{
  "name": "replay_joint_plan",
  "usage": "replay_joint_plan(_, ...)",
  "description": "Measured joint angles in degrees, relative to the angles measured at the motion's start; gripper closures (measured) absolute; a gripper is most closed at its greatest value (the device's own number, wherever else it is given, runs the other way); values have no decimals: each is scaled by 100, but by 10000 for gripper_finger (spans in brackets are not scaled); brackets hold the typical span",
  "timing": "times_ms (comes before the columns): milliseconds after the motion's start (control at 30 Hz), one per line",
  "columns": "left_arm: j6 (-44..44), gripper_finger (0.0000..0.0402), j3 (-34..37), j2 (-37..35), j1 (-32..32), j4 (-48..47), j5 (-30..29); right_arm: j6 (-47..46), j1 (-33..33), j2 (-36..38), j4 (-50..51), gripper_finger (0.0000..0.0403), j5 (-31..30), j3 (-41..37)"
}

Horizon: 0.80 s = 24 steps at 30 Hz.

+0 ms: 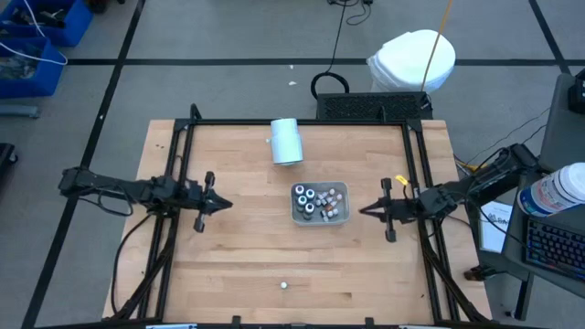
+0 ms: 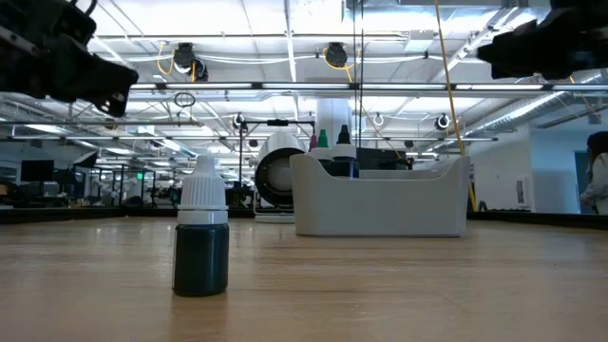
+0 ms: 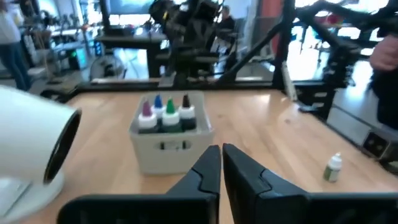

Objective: Pick & Place food coloring
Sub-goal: Put the green food coloring bottle into the gray bin

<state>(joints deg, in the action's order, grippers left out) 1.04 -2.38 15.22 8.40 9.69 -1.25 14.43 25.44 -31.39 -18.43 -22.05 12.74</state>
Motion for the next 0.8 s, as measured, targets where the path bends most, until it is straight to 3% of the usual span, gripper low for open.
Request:
replay_joint_plan(167, -243, 358, 180, 48, 0, -104, -20, 247, -2, -616, -447, 403, -198, 74)
replay_joint_plan(267, -337, 349, 180, 53, 0, -399, -35, -143, 24, -1253, -286, 403, -191, 565)
replay_joint_plan(467, -137, 345, 180, 51, 0, -357, -62, -937, 216, -3230, 1202, 403, -65, 2569)
replay_joint_plan(633, -412, 344, 180, 51, 0, -377, -62, -1514, 220, -5137, 2433, 403, 749, 4546)
replay_joint_plan(800, -750, 344, 177, 51, 0, -189, -71, -1357, 346, -6711, 2592, 403, 1505, 6034)
